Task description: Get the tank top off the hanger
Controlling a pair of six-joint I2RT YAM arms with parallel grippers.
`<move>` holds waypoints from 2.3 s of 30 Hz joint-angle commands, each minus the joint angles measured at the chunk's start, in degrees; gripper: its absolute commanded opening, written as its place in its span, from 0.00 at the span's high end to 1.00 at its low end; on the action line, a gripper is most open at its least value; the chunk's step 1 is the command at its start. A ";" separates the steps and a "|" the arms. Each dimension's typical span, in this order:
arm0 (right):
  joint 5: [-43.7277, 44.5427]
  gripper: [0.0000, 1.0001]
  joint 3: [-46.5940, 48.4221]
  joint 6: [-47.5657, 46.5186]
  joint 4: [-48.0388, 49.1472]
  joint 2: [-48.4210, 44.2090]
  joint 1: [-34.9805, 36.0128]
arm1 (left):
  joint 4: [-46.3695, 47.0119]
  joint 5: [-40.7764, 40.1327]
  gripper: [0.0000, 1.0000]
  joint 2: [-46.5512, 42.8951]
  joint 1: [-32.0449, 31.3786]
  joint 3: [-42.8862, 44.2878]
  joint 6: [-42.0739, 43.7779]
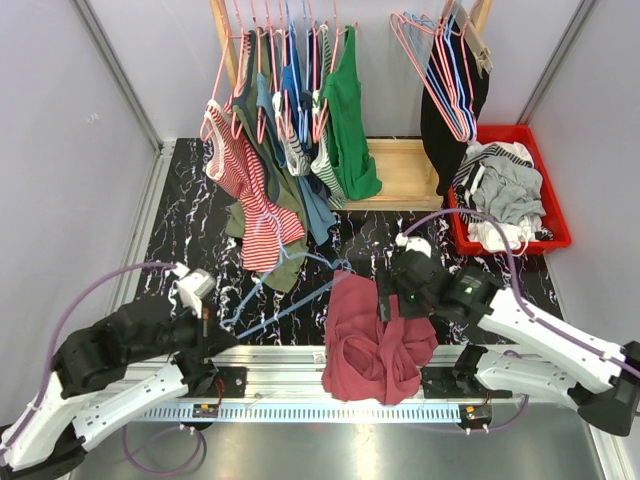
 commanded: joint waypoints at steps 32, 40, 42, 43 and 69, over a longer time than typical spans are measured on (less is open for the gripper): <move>16.31 1.00 -1.00 6.76 2.44 -4.89 -10.15 | 10.18 -12.74 1.00 -8.09 -0.44 -0.73 -5.86; 15.27 1.00 5.76 -3.72 12.79 -8.31 -43.49 | 10.01 -11.77 1.00 -5.89 -0.44 1.39 -5.59; 12.55 1.00 10.31 -5.31 15.71 -6.48 -51.29 | 11.23 -10.37 1.00 -5.54 -0.44 0.77 -5.50; 9.76 1.00 11.99 -5.14 18.16 -2.81 -53.17 | 11.76 -9.66 1.00 -5.37 -0.44 -0.01 -5.50; -1.35 0.96 59.82 2.96 8.95 77.48 -67.60 | 14.84 -2.53 1.00 -9.14 -0.44 -2.83 -6.82</move>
